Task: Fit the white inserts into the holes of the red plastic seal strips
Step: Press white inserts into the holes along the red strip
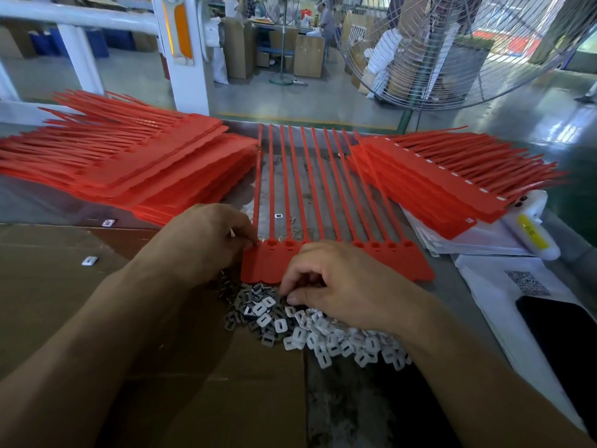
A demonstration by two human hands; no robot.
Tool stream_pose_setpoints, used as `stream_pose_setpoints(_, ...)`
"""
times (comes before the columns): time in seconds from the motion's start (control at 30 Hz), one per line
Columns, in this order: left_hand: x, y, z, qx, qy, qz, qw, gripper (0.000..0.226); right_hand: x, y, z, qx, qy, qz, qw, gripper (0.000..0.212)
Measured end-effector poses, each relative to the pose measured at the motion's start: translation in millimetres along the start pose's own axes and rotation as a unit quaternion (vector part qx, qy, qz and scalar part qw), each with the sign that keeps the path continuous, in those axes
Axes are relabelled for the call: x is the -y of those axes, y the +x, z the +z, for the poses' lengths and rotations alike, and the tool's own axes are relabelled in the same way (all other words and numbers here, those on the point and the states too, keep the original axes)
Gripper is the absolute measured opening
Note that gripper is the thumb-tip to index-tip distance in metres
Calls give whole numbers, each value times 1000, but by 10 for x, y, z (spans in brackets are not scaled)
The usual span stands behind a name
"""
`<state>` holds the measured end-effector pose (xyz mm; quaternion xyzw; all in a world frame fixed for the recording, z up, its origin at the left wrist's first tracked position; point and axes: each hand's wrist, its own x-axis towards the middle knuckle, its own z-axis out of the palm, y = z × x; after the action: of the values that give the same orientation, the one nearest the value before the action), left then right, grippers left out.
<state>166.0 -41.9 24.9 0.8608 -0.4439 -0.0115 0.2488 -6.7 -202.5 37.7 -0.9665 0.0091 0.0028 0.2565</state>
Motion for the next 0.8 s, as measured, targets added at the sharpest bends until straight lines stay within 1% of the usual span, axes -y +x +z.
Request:
stream_pose_setpoints(0.1,18,-1,26,-29,-14,9,999,20,-20,4,8,-5,19,12,1000,4)
stream_pose_setpoints(0.17,25,7,48,-49,-26,16,998,18,-44,-3,10,-10,60,24,998,5)
stream_pose_setpoints(0.27,12,9,69,-73,-49,35,996,16,-53,-2,33,-54,126,32,990,5)
stream_pose_setpoints(0.43,-152,-35,102,-64,-124,88,986,14,-42,40,68,-176,208,44,961,6)
stream_pose_setpoints(0.53,-269,-61,156,-39,-173,92,980,11,-36,40,54,-221,247,58,942,6)
stream_pose_setpoints(0.67,-339,-77,224,-27,-205,82,975,10,-43,45,38,-250,269,69,928,8)
stream_pose_setpoints(0.8,-361,-76,227,-46,-246,68,966,8,-55,52,40,-258,278,80,922,12)
